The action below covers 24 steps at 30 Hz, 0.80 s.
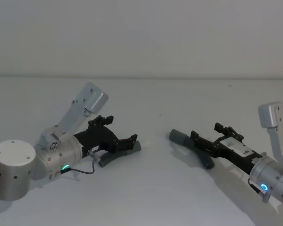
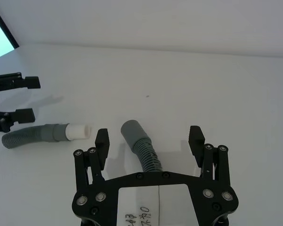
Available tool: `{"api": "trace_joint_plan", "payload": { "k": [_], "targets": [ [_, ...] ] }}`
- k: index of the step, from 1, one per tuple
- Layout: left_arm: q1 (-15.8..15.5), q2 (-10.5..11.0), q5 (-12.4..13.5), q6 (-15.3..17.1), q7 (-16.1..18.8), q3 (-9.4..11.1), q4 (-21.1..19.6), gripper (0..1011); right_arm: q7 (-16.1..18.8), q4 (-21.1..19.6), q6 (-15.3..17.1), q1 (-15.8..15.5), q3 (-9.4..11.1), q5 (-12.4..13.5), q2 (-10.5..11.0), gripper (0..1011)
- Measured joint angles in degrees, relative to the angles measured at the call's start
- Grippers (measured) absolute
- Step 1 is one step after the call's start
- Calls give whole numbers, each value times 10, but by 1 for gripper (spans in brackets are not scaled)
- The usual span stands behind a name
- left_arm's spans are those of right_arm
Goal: Use both hands to pick up one end of the pipe from the table, align the ends, and insert them.
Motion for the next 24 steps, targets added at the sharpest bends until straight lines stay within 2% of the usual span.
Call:
{"api": "trace_joint_plan", "payload": {
  "k": [10,24],
  "targets": [
    [-18,3,9,12,-28,14,17,1001,14,15,1,23,-14,-9,16,1001],
    [-36,10,24,15,-55,23,36,1001,39,38,29,67,-48,-27,40,1001]
  ]
}}
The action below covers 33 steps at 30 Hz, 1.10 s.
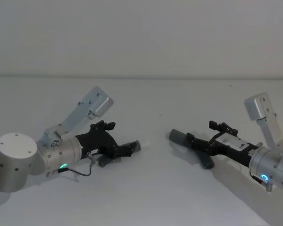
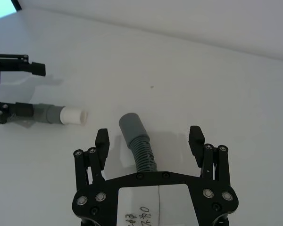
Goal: Use both hands to pick up one end of the pipe from the table, align the ends, and insert them.
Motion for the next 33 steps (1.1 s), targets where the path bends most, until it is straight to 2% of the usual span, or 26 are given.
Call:
{"api": "trace_joint_plan", "payload": {
  "k": [8,20,33],
  "targets": [
    [-3,5,4,4,-14,2,2,1001,7,14,14,15,-14,-2,4,1001],
    [-5,24,5,18,-39,11,-5,1001,8,21,26,23,-25,1,7,1001],
    [0,35,8,24,-45,15,-11,1001,5,19,38,25,-34,7,13,1001]
  ]
}}
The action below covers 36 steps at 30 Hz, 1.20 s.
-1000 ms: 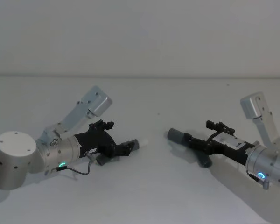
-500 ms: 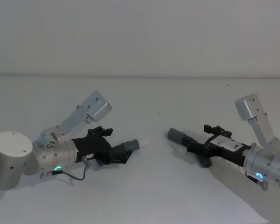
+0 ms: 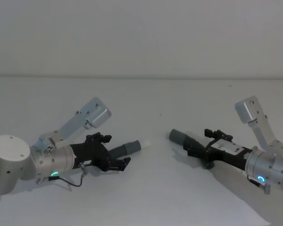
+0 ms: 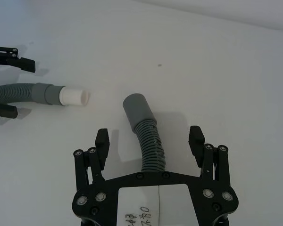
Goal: Use both hands to pick up one end of the pipe from the table, align the ends, and insert them.
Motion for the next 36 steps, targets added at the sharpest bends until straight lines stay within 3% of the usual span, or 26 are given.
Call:
{"api": "trace_joint_plan", "payload": {
  "k": [30,36],
  "targets": [
    [15,-2,10,-3,9,-8,-6,989,2,1,25,13,-27,2,15,993],
    [17,-3,12,-5,11,-9,-6,859,3,2,25,14,-29,2,16,842]
  ]
}}
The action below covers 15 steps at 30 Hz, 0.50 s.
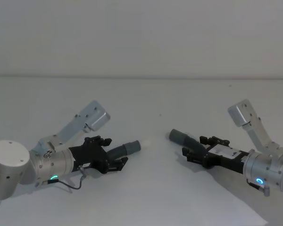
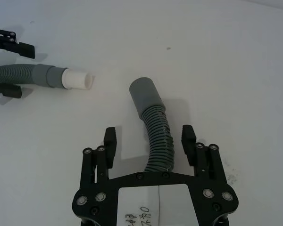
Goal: Use both hands to pick up one end of the pipe from the table, align the ends, and insert them.
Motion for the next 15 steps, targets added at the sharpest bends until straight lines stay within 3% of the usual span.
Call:
{"api": "trace_joint_plan", "payload": {
  "k": [7,15],
  "targets": [
    [1,-1,1,-2,1,-1,0,640,1,1,0,1,-2,0,1,659],
    [2,-1,1,-3,2,-1,0,402,1,1,1,2,-3,-1,1,371]
  ]
}}
